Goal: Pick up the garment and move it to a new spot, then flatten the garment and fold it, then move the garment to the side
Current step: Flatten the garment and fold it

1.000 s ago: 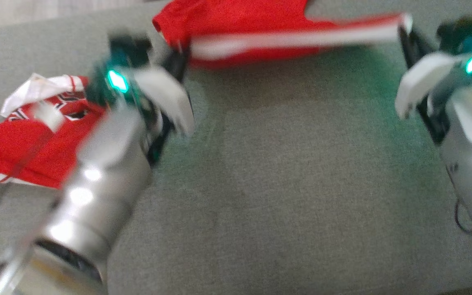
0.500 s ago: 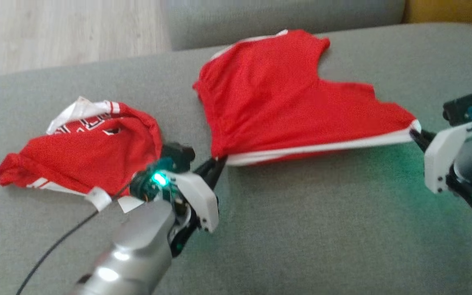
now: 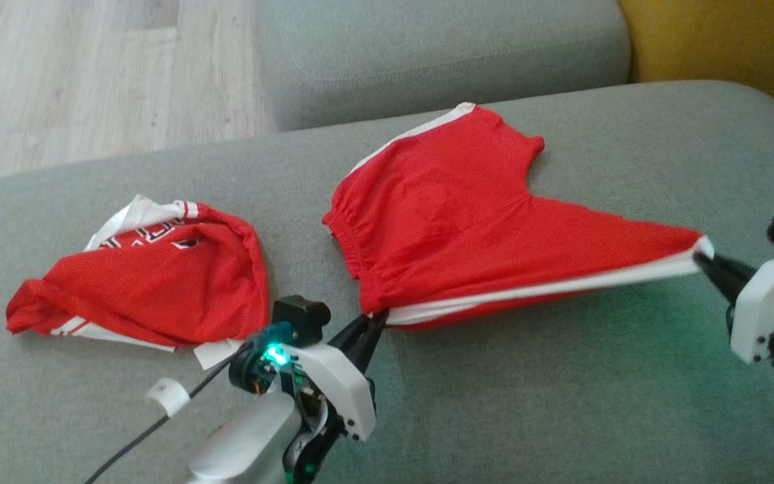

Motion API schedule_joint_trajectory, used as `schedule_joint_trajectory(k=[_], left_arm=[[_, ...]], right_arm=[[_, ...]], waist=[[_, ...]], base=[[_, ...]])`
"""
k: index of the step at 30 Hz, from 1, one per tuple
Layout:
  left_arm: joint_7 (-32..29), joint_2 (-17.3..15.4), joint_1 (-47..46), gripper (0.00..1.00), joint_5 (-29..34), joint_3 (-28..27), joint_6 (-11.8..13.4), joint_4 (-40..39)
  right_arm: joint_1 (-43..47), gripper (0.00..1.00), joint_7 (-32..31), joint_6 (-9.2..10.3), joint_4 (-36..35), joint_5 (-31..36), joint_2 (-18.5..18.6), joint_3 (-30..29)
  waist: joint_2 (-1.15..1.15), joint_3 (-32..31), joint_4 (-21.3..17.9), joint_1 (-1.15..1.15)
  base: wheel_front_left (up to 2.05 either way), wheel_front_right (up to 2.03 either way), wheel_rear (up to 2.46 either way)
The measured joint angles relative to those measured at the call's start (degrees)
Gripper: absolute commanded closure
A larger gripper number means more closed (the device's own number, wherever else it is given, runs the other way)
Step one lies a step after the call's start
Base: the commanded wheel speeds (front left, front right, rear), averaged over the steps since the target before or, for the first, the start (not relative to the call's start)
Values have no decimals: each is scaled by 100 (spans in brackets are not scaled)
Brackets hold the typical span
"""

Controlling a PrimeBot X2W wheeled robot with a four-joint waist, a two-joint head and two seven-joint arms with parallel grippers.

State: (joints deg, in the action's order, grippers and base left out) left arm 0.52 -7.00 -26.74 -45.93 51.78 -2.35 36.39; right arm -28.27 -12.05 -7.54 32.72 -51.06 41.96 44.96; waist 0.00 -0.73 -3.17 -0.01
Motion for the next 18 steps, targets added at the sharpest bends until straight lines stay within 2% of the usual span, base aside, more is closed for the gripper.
schedule_joint_trajectory(k=[5,9,14,18], left_arm=[[-197,-148,-57,100,-30,-59,244,-487],[-409,-198,-634,100,7,-182,399,-765],[-625,-191,-1418,100,97,-259,533,-756],[-709,-136,-1860,100,208,-307,545,-524]], right_arm=[[-78,100,357,0,-121,316,-23,-454],[-540,100,453,0,-37,851,-177,-839],[-1328,100,445,0,98,1391,-359,-1117],[-1896,100,394,0,272,1757,-535,-1201]], waist=[[0,259,37,1],[0,681,146,2],[0,1162,316,2],[0,1546,474,3]], base=[[0,0,0],[0,0,0],[0,0,0],[0,0,0]])
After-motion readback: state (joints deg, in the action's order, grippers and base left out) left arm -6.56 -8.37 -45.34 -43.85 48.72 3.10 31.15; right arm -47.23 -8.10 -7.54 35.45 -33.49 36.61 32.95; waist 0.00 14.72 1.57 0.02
